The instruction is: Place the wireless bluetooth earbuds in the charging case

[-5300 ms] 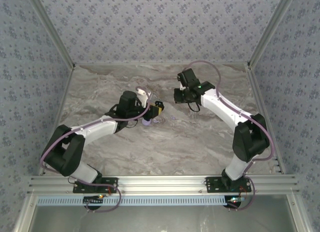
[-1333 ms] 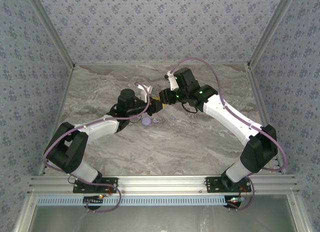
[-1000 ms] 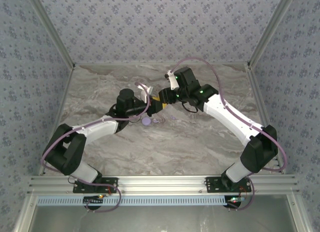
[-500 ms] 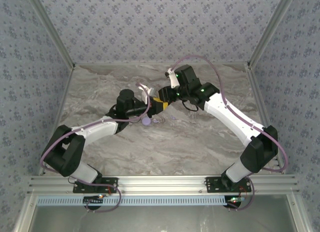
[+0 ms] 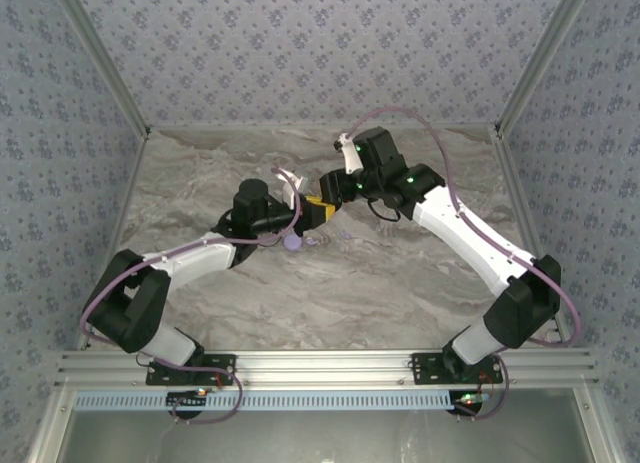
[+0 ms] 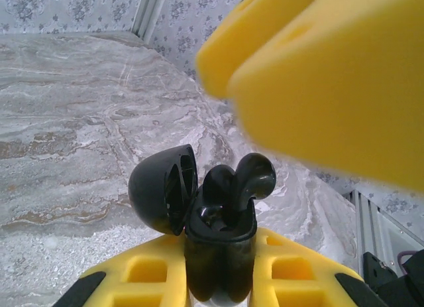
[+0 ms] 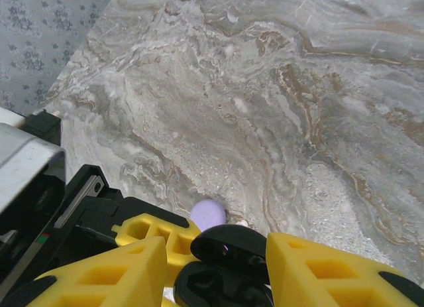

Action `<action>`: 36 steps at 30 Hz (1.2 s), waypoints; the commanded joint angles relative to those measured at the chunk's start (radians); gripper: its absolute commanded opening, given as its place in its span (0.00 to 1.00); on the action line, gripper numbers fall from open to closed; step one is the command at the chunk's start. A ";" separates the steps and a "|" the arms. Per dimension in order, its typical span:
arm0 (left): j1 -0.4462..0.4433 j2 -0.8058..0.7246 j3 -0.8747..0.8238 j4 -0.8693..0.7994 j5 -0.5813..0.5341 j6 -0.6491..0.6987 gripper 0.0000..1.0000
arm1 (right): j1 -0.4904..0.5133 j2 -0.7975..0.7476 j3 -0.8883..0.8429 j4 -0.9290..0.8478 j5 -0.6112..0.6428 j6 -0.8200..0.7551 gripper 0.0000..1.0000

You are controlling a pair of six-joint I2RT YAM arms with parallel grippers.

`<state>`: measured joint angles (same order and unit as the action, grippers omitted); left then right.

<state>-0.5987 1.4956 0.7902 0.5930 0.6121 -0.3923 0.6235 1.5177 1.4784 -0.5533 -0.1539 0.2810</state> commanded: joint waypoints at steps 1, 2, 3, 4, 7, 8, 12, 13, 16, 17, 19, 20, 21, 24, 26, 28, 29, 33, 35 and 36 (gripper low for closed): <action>-0.008 -0.047 0.002 -0.004 -0.016 0.040 0.15 | -0.024 -0.052 0.032 -0.042 0.028 0.013 0.43; -0.007 -0.051 0.000 -0.007 -0.020 0.045 0.15 | -0.035 -0.059 0.026 -0.043 0.026 0.012 0.40; -0.008 -0.056 0.001 -0.008 -0.020 0.051 0.15 | -0.043 -0.063 0.020 -0.042 0.020 0.010 0.36; -0.007 -0.061 0.001 -0.009 -0.020 0.057 0.15 | -0.050 -0.069 0.011 -0.073 0.010 0.007 0.32; -0.008 -0.073 -0.006 0.005 -0.019 0.071 0.15 | -0.071 -0.081 -0.006 -0.094 -0.019 -0.002 0.21; -0.007 -0.078 -0.010 0.013 -0.019 0.073 0.14 | -0.077 -0.083 -0.010 -0.100 -0.022 -0.004 0.19; -0.007 -0.090 -0.023 0.048 -0.018 0.072 0.15 | -0.090 -0.092 -0.031 -0.109 -0.053 -0.015 0.13; -0.008 -0.091 -0.025 0.052 -0.018 0.072 0.15 | -0.091 -0.093 -0.034 -0.108 -0.065 -0.019 0.13; -0.007 -0.096 -0.028 0.071 -0.018 0.069 0.14 | -0.091 -0.092 -0.042 -0.104 -0.115 -0.034 0.12; -0.008 -0.095 -0.030 0.075 -0.017 0.067 0.14 | -0.092 -0.093 -0.045 -0.103 -0.129 -0.036 0.11; -0.008 -0.097 -0.029 0.079 -0.017 0.066 0.15 | -0.090 -0.090 -0.045 -0.101 -0.139 -0.039 0.11; -0.007 -0.097 -0.031 0.082 -0.017 0.064 0.14 | -0.091 -0.090 -0.045 -0.100 -0.141 -0.040 0.11; -0.009 -0.098 -0.030 0.084 -0.016 0.063 0.15 | -0.090 -0.088 -0.046 -0.100 -0.145 -0.042 0.11; -0.008 -0.099 -0.031 0.094 -0.014 0.058 0.15 | -0.089 -0.084 -0.045 -0.104 -0.155 -0.043 0.12; -0.008 -0.099 -0.031 0.095 -0.012 0.056 0.14 | -0.086 -0.078 -0.044 -0.101 -0.169 -0.045 0.12; -0.007 -0.100 -0.032 0.096 -0.013 0.056 0.15 | -0.083 -0.070 -0.040 -0.102 -0.174 -0.045 0.12; -0.008 -0.099 -0.033 0.097 -0.011 0.054 0.15 | -0.080 -0.066 -0.038 -0.104 -0.176 -0.045 0.12; -0.007 -0.100 -0.031 0.094 -0.012 0.052 0.15 | -0.072 -0.056 -0.032 -0.101 -0.194 -0.049 0.13; -0.008 -0.100 -0.032 0.091 -0.013 0.051 0.15 | -0.066 -0.050 -0.027 -0.106 -0.200 -0.054 0.13; -0.007 -0.100 -0.031 0.091 -0.014 0.048 0.15 | -0.064 -0.046 -0.022 -0.111 -0.202 -0.057 0.13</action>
<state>-0.5987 1.4269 0.7620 0.6334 0.5900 -0.3412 0.5503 1.4551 1.4349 -0.6346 -0.3271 0.2455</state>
